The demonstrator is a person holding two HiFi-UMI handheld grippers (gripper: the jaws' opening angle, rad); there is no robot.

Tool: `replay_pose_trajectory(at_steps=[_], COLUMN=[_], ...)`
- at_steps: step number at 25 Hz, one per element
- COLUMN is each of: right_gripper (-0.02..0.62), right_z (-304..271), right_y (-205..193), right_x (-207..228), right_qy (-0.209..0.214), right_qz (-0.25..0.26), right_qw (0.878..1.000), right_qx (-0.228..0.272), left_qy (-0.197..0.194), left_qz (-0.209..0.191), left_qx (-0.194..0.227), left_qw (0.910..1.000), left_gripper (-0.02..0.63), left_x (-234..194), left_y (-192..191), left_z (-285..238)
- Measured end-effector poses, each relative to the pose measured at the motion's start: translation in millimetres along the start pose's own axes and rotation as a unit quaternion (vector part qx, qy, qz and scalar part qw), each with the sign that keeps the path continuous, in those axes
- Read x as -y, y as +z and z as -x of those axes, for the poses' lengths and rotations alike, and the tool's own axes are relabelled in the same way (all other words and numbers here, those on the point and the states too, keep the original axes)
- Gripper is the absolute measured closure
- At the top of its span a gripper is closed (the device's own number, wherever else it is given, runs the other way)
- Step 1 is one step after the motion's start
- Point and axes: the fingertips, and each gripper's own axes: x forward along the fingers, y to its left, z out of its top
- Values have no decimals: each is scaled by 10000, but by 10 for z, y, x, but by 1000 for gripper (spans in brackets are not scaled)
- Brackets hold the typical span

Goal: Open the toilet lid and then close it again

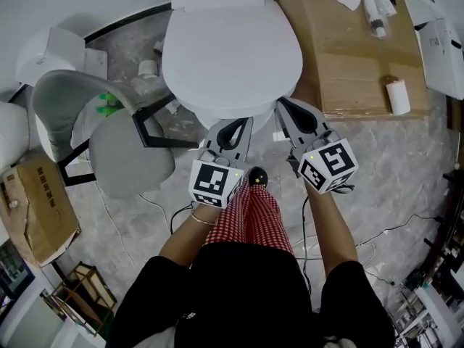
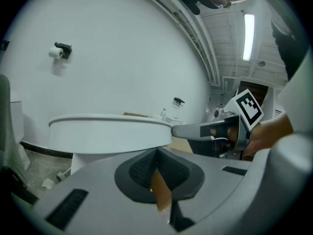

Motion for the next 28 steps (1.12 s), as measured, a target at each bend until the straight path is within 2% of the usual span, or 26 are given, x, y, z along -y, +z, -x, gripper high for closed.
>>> replay_pose_trajectory(at_steps=[14, 28], right_gripper=[575, 575], right_z=[-79, -143], right_y=[443, 670], right_x=[60, 96], right_qy=[-46, 35], right_qz=[21, 109], right_qw=[9994, 9987], right_qx=[352, 493], left_qy=[-11, 6], left_qz=[-171, -204], left_qx=[217, 256], left_qw=[9996, 9995], left_gripper=[603, 603], left_x=[-73, -131], left_y=[479, 716], left_z=[-81, -139])
